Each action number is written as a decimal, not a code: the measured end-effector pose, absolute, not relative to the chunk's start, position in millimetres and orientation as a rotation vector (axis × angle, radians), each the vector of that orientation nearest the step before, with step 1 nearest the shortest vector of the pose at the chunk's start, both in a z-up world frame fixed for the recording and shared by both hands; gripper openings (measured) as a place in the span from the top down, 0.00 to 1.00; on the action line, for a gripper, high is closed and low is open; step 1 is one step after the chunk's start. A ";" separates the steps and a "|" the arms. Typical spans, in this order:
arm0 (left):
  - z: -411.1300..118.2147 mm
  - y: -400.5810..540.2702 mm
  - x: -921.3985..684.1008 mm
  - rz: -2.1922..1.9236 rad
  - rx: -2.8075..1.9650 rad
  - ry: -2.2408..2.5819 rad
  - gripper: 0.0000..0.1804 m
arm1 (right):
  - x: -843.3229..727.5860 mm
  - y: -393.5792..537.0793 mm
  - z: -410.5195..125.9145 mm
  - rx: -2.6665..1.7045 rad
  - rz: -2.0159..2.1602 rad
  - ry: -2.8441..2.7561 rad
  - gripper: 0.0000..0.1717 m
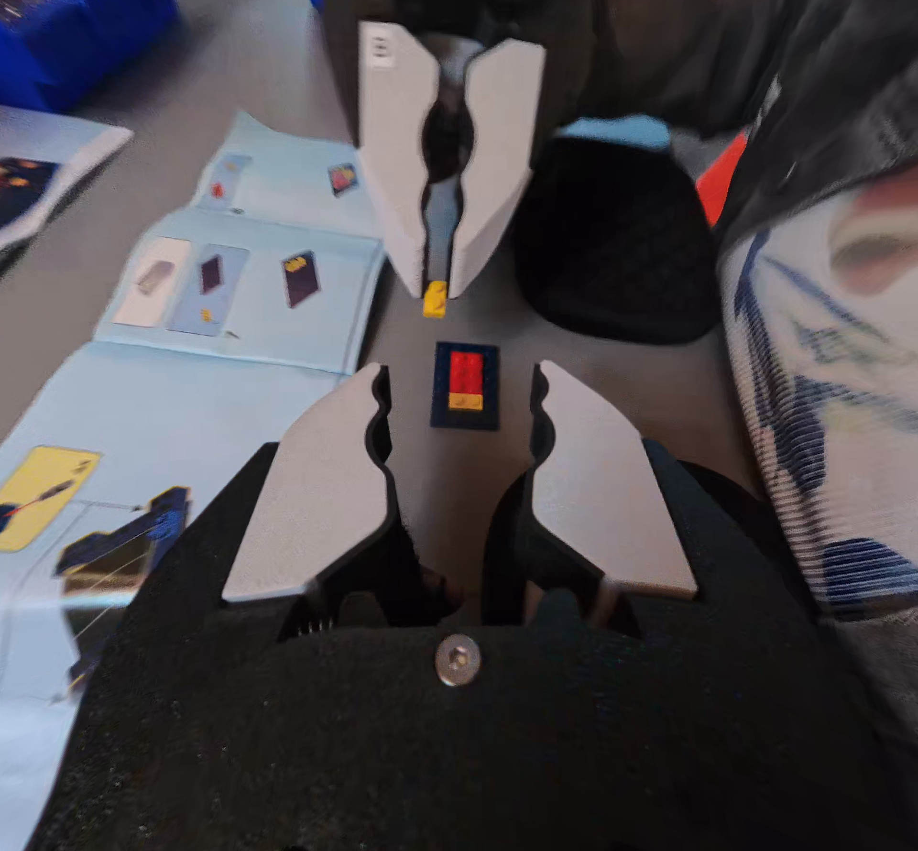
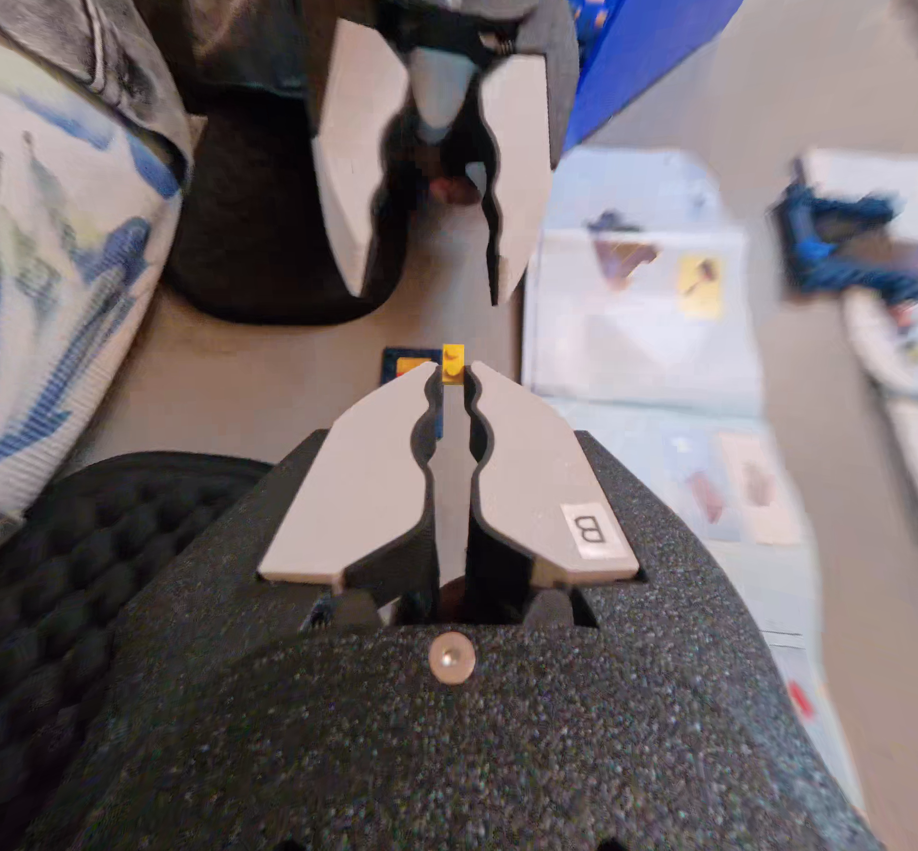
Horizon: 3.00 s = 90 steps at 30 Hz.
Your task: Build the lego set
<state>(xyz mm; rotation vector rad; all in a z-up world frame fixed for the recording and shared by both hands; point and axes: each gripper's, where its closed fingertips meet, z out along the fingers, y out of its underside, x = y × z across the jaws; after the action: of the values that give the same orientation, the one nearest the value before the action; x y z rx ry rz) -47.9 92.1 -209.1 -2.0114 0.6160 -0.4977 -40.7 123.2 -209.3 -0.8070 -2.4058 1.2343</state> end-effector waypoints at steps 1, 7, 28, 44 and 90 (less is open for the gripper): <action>-217.9 92.0 -42.5 -0.483 -2.053 0.647 0.69 | -39.1 122.5 -217.3 -0.842 1.241 -2.441 0.95; -247.1 94.7 -42.7 -0.366 -2.192 0.722 0.73 | -41.2 115.5 -243.1 -0.928 1.214 -2.586 0.95; -252.9 94.6 -41.7 -0.403 -2.226 0.723 0.82 | -43.0 113.5 -249.2 -1.020 1.143 -2.738 0.95; -252.6 95.9 -41.2 -0.411 -2.225 0.725 0.82 | -43.2 112.4 -248.4 -1.022 1.168 -2.739 0.94; -253.2 97.9 -42.8 -0.405 -2.221 0.731 0.82 | -28.8 113.1 -256.9 -0.959 0.800 -2.605 0.81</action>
<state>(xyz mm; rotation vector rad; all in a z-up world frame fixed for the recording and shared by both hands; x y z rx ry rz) -42.8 97.9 -253.2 -2.2213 0.7307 -0.4048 -28.8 113.1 -256.9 -0.9592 -2.6053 0.7998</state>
